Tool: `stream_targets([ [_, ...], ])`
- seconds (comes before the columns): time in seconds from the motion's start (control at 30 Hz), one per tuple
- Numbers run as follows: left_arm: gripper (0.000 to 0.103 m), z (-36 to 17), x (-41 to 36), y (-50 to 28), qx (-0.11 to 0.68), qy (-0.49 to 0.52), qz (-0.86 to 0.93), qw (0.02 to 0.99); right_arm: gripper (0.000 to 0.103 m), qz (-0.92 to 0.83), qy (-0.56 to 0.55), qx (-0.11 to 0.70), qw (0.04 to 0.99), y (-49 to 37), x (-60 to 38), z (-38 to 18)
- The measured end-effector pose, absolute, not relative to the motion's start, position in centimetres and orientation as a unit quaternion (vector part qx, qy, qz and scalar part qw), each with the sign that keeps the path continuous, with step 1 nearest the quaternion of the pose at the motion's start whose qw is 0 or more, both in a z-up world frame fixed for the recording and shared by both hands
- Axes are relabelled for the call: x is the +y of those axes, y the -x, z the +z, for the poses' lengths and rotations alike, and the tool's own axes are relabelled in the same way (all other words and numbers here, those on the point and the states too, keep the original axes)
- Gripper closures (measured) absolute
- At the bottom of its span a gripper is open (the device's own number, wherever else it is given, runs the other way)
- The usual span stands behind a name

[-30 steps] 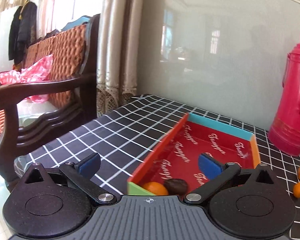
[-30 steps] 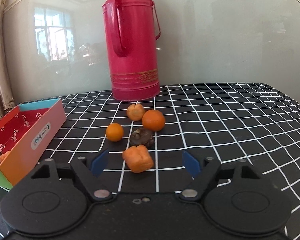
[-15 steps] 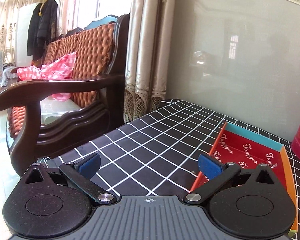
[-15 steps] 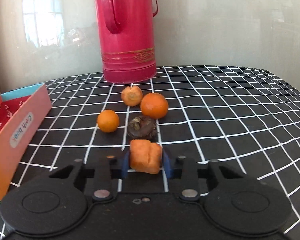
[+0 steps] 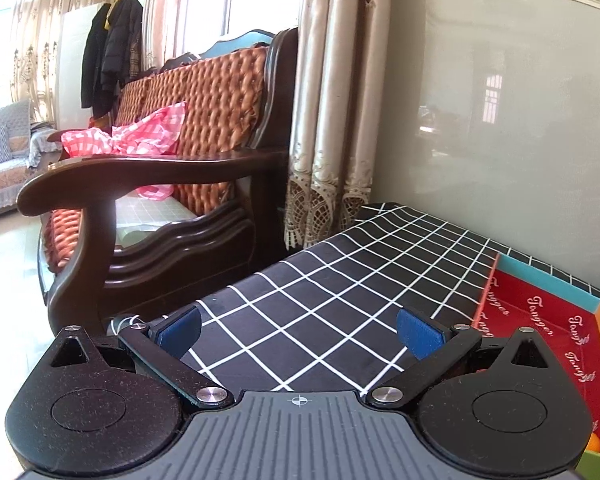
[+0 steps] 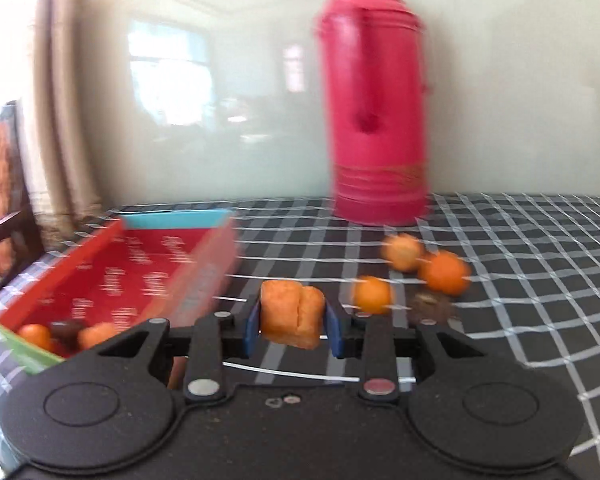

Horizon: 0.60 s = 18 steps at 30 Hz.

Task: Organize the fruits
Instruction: 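Carry the carrot chunk into the red box and open the right gripper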

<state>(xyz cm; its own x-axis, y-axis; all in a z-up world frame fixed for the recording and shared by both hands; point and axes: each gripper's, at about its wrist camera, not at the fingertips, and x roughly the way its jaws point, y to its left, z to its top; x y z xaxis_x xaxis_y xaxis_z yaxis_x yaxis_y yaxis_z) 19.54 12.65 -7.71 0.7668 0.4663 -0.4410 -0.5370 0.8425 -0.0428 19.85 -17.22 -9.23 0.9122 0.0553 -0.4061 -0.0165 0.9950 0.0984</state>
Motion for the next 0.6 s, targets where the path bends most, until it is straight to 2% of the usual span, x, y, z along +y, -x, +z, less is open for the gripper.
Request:
stream_targets([
  [0.5,0.0,-8.0,14.9,-18.9,0.21,0.076,0.292,0.93,0.077,0.113,0.021,0.202,0.973,-20.9,-9.4,-9.3],
  [0.57,0.0,-8.0,15.0,-19.0,0.212,0.077,0.292,0.929,0.072,0.106,0.026,0.196,0.975,-20.8,-9.3,-9.3],
  [0.6,0.0,-8.0,15.0,-19.0,0.213,0.079,0.291,0.929,0.064,0.11,0.022,0.193,0.975,-20.7,-9.4,-9.2],
])
